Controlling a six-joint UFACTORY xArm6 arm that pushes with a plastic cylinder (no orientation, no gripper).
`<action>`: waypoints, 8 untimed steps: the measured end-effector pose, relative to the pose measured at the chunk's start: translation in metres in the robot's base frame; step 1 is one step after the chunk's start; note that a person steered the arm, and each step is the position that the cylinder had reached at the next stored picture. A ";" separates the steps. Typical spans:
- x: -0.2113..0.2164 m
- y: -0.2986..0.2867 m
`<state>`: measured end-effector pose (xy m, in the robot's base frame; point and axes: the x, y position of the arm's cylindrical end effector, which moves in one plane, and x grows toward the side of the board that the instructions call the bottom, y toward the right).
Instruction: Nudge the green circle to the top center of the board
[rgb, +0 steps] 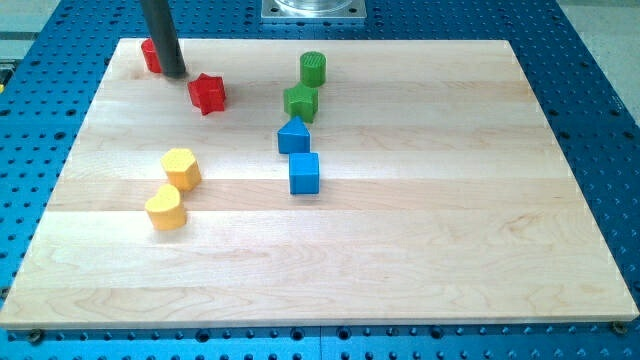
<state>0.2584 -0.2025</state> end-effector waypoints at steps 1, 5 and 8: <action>0.000 0.012; -0.031 0.154; 0.019 0.217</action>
<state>0.2769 0.0143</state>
